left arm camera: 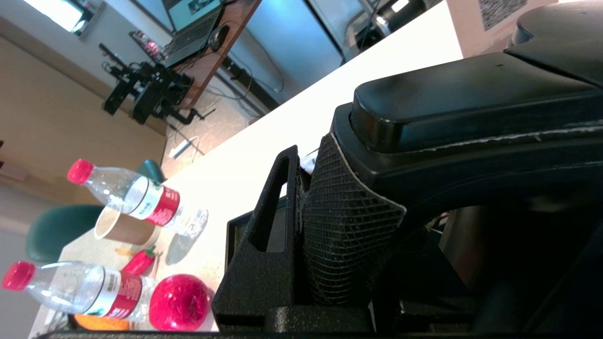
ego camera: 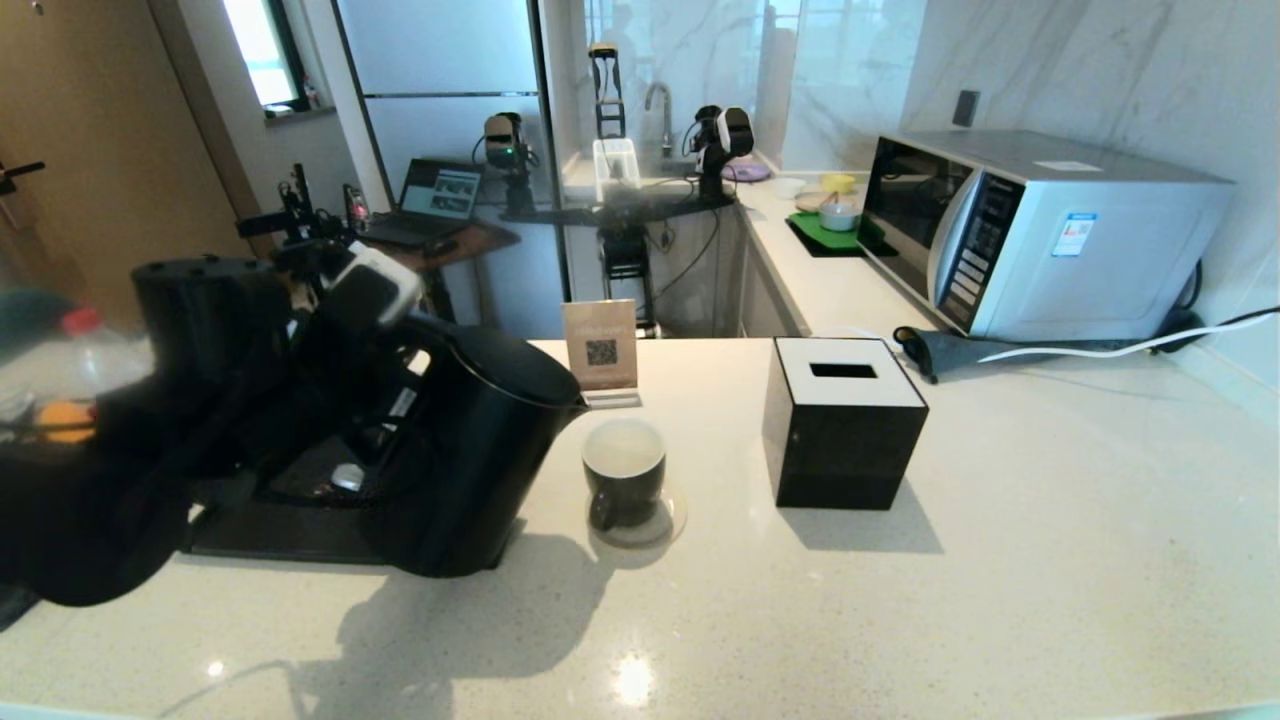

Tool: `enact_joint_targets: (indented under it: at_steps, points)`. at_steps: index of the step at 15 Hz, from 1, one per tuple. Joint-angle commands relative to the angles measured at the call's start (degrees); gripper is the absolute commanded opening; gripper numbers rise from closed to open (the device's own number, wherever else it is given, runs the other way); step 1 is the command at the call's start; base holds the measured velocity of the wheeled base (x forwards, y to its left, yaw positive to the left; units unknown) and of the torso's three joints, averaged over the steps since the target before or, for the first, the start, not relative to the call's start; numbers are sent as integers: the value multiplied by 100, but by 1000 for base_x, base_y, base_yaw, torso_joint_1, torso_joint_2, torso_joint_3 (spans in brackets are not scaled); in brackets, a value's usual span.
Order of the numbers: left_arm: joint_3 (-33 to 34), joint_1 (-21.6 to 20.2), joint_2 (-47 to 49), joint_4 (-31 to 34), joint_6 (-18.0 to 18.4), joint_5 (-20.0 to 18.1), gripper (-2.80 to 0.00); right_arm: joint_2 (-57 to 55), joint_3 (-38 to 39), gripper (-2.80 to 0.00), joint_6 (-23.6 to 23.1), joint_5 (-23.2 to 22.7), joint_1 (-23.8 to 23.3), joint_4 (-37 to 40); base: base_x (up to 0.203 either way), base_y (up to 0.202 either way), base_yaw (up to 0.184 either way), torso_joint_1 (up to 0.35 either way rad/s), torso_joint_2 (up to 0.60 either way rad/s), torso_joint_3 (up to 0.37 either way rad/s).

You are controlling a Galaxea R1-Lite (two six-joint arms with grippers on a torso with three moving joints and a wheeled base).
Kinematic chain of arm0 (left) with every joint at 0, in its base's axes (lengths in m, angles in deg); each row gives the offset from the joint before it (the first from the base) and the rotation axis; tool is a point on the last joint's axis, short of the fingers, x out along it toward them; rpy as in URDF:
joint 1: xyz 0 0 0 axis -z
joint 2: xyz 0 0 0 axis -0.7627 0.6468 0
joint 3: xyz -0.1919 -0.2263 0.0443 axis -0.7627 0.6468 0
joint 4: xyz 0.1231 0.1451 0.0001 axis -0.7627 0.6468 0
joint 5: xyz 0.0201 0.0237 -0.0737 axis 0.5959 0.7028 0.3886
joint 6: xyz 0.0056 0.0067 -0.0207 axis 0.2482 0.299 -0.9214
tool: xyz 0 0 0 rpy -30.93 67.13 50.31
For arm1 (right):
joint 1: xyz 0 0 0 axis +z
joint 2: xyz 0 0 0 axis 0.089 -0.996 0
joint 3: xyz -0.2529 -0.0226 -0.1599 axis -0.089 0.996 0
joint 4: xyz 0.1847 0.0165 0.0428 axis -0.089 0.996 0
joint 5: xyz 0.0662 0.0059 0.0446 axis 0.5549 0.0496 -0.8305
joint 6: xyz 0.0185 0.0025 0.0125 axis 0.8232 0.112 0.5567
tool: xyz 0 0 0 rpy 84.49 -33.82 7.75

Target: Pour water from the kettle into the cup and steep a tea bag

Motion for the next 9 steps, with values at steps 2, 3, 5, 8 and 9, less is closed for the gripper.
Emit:
enact_joint_targets:
  at_steps: [2, 3, 5, 8, 9]
  points:
    - [-94, 3, 144, -18, 24, 60, -280, -7, 0, -280, 0, 1, 0, -2, 0, 0, 0, 0, 0, 0]
    - [-123, 3, 171, -21, 29, 70, -280, -7, 0, -280, 0, 1, 0, -2, 0, 0, 0, 0, 0, 0]
    - [-161, 3, 199, -26, 177, 104, -280, -7, 0, -280, 0, 1, 0, -2, 0, 0, 0, 0, 0, 0]
    - [-216, 20, 265, -26, 195, 104, -280, -7, 0, -280, 0, 1, 0, -2, 0, 0, 0, 0, 0, 0]
    - [-226, 28, 298, -33, 242, 104, -280, -7, 0, -280, 0, 1, 0, -2, 0, 0, 0, 0, 0, 0]
